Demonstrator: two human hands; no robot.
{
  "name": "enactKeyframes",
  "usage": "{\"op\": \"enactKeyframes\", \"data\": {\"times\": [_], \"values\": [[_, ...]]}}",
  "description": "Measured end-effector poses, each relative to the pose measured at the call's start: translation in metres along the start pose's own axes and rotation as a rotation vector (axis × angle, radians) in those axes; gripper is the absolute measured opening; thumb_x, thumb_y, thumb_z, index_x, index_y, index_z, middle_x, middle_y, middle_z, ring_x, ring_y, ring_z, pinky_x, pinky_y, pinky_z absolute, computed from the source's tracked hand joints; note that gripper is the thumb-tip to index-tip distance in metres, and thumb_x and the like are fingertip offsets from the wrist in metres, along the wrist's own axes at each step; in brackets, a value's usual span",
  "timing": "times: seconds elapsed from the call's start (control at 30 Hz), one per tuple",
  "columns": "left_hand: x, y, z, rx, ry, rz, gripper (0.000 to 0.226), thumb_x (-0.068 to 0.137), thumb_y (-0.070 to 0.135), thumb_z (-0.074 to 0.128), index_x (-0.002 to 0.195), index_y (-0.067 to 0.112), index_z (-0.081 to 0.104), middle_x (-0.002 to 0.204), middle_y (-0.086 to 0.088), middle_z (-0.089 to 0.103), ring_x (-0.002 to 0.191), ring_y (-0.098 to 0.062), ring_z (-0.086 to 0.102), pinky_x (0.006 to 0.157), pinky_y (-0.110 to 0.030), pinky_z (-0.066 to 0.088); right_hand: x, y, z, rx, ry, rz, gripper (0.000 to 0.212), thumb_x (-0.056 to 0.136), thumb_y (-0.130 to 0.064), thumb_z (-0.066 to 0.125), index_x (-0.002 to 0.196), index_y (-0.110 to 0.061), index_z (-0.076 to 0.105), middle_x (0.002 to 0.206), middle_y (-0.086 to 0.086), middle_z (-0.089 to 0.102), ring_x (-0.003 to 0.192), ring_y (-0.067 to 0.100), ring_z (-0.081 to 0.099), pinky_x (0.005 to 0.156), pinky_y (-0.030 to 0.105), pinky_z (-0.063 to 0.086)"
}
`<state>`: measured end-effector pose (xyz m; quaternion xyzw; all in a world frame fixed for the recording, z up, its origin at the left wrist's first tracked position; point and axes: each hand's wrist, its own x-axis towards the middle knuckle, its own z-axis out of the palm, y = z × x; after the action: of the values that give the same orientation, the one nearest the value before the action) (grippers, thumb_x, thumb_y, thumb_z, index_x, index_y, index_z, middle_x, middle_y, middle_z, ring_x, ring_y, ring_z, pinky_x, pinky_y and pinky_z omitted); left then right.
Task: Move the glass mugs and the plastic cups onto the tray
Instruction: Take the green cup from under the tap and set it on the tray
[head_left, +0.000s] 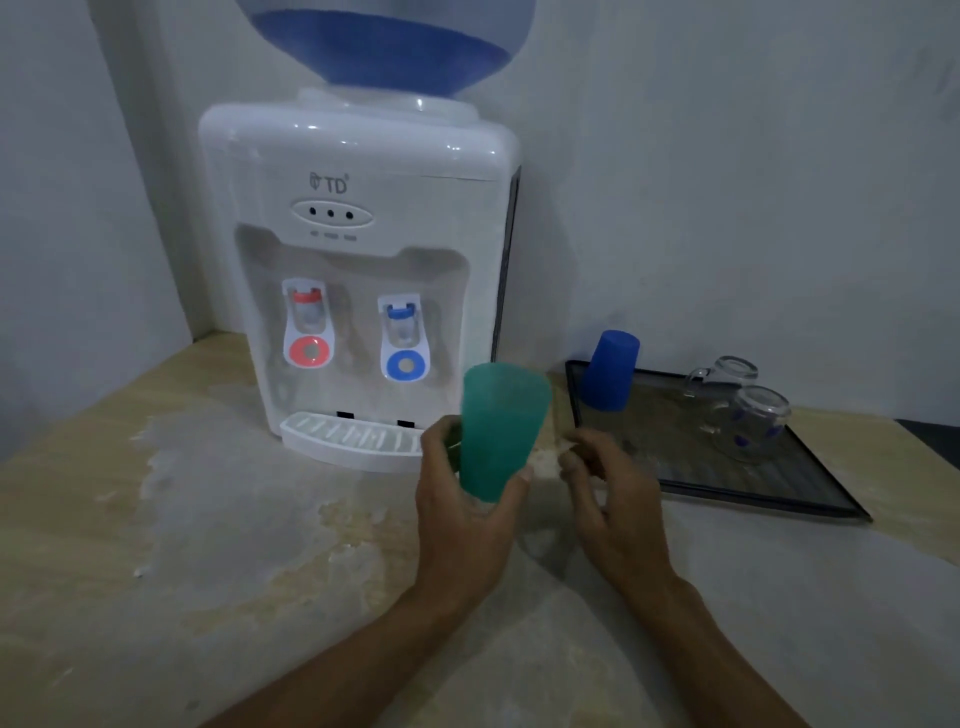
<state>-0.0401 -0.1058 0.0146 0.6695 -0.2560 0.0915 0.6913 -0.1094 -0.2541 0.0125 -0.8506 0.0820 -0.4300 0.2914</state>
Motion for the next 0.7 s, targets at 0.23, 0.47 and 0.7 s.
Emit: {"op": "enactKeyframes", "data": {"times": [0.23, 0.47, 0.7], "values": [[0.004, -0.010, 0.002, 0.110, -0.182, -0.023, 0.074, 0.079, 0.042, 0.083, 0.143, 0.032, 0.049, 0.136, 0.015, 0.058, 0.124, 0.000, 0.055, 0.100, -0.031, 0.056, 0.008, -0.005, -0.017, 0.205, 0.158, 0.014, 0.068, 0.095, -0.043, 0.053, 0.151, -0.008, 0.038, 0.138, 0.005, 0.058, 0.120, 0.013, 0.064, 0.097, 0.032, 0.054], [0.003, -0.007, 0.001, 0.058, -0.232, -0.002, 0.064, 0.078, 0.044, 0.083, 0.134, 0.034, 0.056, 0.126, 0.017, 0.063, 0.114, 0.000, 0.062, 0.090, -0.028, 0.060, 0.006, -0.005, -0.017, 0.242, 0.059, 0.116, 0.063, 0.088, -0.048, 0.066, 0.144, -0.025, 0.048, 0.125, -0.031, 0.059, 0.116, 0.001, 0.065, 0.094, 0.025, 0.058], [0.005, -0.004, -0.001, -0.017, -0.177, -0.054, 0.046, 0.078, 0.052, 0.077, 0.117, 0.034, 0.062, 0.109, 0.011, 0.070, 0.096, -0.006, 0.070, 0.075, -0.034, 0.064, 0.010, 0.004, -0.024, 0.079, 0.042, -0.077, 0.078, 0.085, -0.022, 0.076, 0.153, -0.013, 0.038, 0.152, 0.006, 0.041, 0.140, 0.020, 0.047, 0.113, 0.043, 0.045]]}}
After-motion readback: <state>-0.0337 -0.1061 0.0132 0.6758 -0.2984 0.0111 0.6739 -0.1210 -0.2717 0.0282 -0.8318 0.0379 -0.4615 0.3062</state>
